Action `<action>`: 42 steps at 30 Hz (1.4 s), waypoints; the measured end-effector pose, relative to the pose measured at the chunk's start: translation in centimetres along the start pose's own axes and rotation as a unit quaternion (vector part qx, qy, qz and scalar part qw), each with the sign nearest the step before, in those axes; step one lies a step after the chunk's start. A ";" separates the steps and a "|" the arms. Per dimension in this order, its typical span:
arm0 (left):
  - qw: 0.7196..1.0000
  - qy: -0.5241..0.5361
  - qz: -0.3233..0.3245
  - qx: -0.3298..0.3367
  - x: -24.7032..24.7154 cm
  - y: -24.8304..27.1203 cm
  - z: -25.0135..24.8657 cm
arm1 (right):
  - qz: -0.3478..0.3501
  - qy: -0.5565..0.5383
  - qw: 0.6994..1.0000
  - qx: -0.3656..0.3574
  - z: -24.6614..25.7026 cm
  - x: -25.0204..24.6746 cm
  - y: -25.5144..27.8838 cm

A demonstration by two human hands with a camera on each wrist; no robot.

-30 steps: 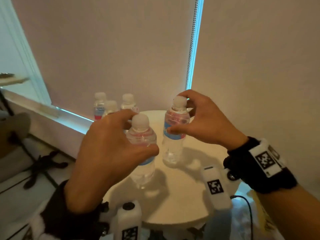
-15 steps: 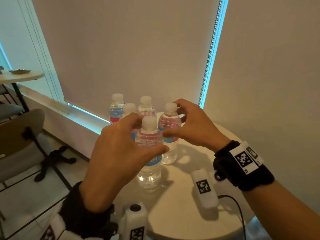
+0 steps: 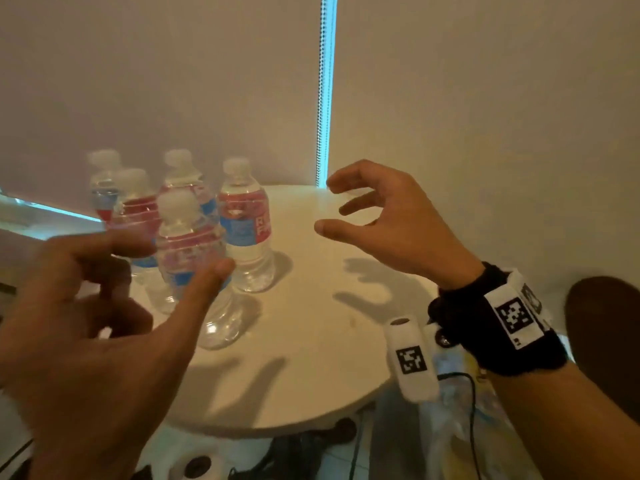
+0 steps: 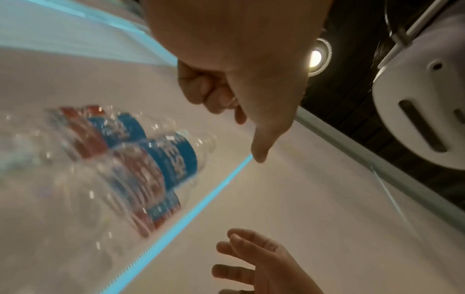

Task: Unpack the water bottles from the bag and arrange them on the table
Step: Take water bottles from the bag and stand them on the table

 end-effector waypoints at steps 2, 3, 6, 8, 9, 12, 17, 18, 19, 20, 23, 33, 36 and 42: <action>0.999 -0.017 0.029 0.040 3.2 2.6 -5.1 | -0.044 -0.013 0.999 0.018 -1.7 -2.7 3.4; 0.998 -0.027 0.054 0.032 5.7 2.9 -8.9 | -0.070 -0.017 0.997 0.031 -2.6 -4.1 5.3; 0.982 0.038 0.086 0.166 12.7 7.0 -15.2 | -0.148 -0.014 0.985 0.085 -6.3 -7.5 11.7; 0.968 0.040 0.130 0.210 16.8 8.9 -14.8 | -0.203 -0.029 0.970 0.131 -9.6 -9.1 16.5; 0.962 0.045 0.162 0.217 19.2 9.5 -14.3 | -0.227 -0.042 0.960 0.157 -11.5 -9.5 18.9; 0.924 0.068 0.327 0.187 27.3 12.2 -13.1 | -0.253 -0.041 0.936 0.242 -17.0 -9.1 25.4; 0.866 0.058 0.490 0.075 40.2 16.3 -8.6 | -0.190 -0.049 0.904 0.379 -24.2 -4.5 32.6; 0.861 0.054 0.502 0.064 42.2 17.1 -7.8 | -0.173 -0.051 0.901 0.395 -25.3 -3.5 33.4; 0.857 0.052 0.510 0.050 43.9 17.8 -6.9 | -0.154 -0.055 0.898 0.409 -26.1 -2.5 33.8; 0.856 0.053 0.512 0.037 45.4 18.3 -6.1 | -0.136 -0.058 0.896 0.418 -26.8 -1.6 34.0; 0.868 0.008 0.496 0.012 48.9 19.1 -3.3 | -0.138 -0.063 0.899 0.412 -28.7 0.3 33.7; 0.857 0.107 0.431 -0.262 53.9 18.8 2.4 | -0.102 -0.108 0.879 0.453 -33.6 4.2 31.9; 0.896 0.066 0.375 -0.229 54.9 18.1 3.1 | -0.116 -0.084 0.882 0.450 -34.8 4.1 32.0; 0.960 0.005 0.251 -0.127 54.4 16.3 1.6 | -0.165 -0.015 0.906 0.389 -34.5 2.2 32.4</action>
Point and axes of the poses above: each hand's wrist, its own y-axis away from the middle knuckle, its own x-axis out of the palm, z = x × y, the point moved 6 cm from there along -y, towards the middle knuckle, and after that the axes turned 7 degrees about z, right-handed, at the moved point
